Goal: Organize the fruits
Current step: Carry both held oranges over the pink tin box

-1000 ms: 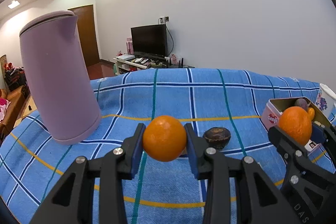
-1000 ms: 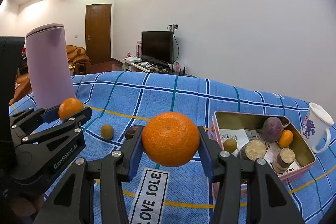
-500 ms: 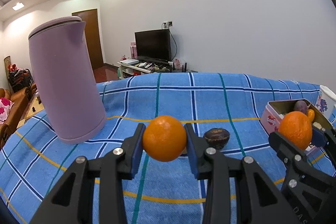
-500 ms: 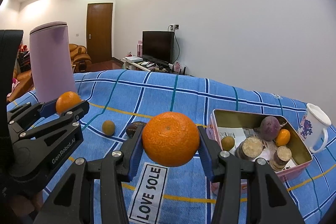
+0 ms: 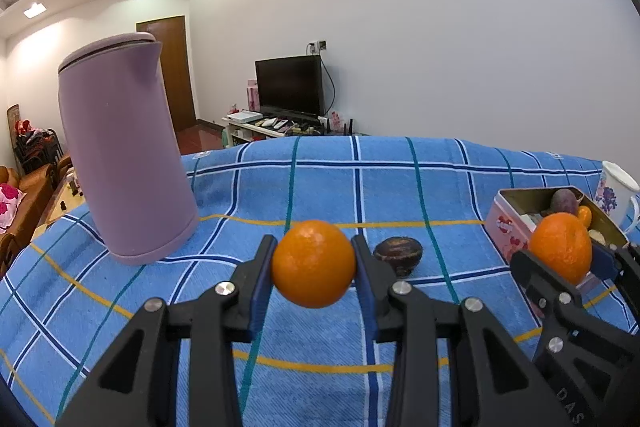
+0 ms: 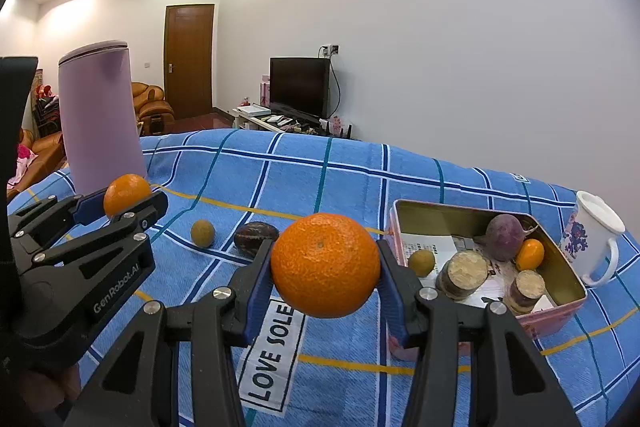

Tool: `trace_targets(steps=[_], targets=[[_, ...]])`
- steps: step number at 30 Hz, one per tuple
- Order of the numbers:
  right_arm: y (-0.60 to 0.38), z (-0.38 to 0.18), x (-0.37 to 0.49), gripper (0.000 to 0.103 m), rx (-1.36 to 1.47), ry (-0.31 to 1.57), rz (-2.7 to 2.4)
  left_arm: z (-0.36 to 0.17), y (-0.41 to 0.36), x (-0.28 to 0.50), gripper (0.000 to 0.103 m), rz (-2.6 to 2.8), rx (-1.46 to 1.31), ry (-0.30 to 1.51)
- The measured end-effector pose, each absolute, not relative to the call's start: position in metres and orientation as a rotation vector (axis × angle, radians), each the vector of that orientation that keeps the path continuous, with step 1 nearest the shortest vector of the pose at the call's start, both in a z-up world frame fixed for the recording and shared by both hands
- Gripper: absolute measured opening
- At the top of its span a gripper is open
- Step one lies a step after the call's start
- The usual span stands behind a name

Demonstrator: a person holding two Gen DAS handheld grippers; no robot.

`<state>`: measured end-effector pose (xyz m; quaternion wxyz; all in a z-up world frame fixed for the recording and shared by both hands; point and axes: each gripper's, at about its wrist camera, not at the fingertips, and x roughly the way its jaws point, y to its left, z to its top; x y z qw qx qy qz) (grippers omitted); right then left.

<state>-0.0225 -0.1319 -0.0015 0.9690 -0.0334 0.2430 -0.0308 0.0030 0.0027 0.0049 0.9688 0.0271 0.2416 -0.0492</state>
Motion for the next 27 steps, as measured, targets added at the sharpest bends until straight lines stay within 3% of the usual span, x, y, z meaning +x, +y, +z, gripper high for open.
trace_targets(steps=[27], targets=[[-0.169, 0.001, -0.042, 0.051, -0.086, 0.491, -0.112, 0.004, -0.036, -0.016, 0.039, -0.152, 0.083, 0.506]])
